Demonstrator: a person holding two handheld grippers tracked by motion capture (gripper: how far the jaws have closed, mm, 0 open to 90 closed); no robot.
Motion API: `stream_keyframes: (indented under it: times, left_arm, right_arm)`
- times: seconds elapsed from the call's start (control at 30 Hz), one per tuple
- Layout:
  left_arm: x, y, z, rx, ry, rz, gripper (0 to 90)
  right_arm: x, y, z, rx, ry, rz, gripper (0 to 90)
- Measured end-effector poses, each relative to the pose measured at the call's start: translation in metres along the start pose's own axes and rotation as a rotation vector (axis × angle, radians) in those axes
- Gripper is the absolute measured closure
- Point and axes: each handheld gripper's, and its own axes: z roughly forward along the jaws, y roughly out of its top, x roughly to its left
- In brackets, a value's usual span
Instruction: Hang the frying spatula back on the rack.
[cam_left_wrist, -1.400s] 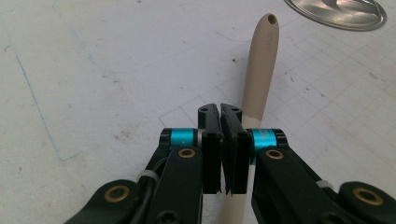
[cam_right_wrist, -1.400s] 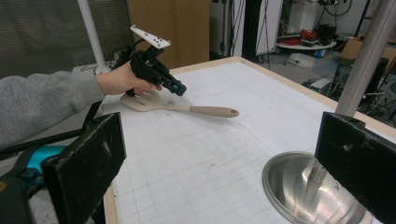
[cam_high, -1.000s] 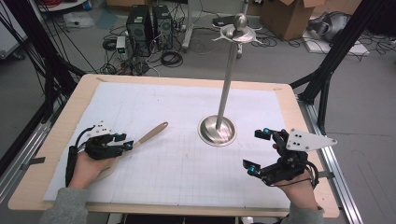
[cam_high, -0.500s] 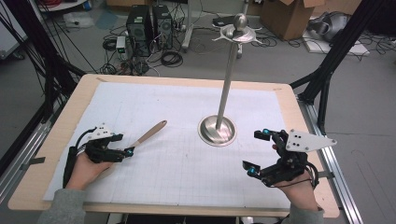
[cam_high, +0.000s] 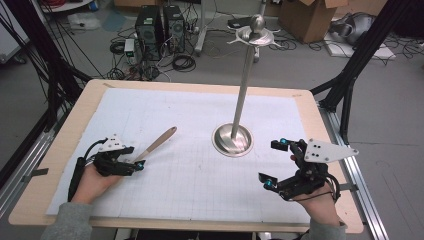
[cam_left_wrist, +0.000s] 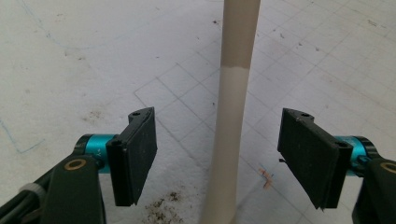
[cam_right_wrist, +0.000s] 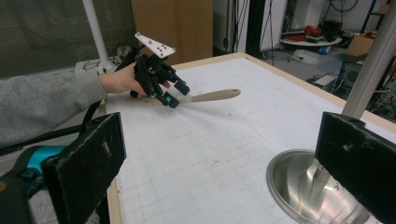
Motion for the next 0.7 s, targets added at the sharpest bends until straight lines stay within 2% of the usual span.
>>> stream_keyframes:
  times: [0.2,0.53,0.7]
  left_arm:
    - [0.0013,0.0001,0.0003,0.007,-0.008,-0.012,31.6]
    - [-0.0018,0.0011,0.0031,0.038,-0.018,0.027,39.3]
    - [-0.0032,0.0017,0.0052,0.059,-0.016,0.037,46.5]
  right_arm:
    - [0.0003,-0.0009,-0.0007,0.0,-0.002,-0.005,0.8]
    - [0.0018,-0.002,-0.0028,0.008,-0.006,-0.001,0.7]
    - [0.0022,-0.0022,-0.0034,0.009,-0.01,-0.003,0.8]
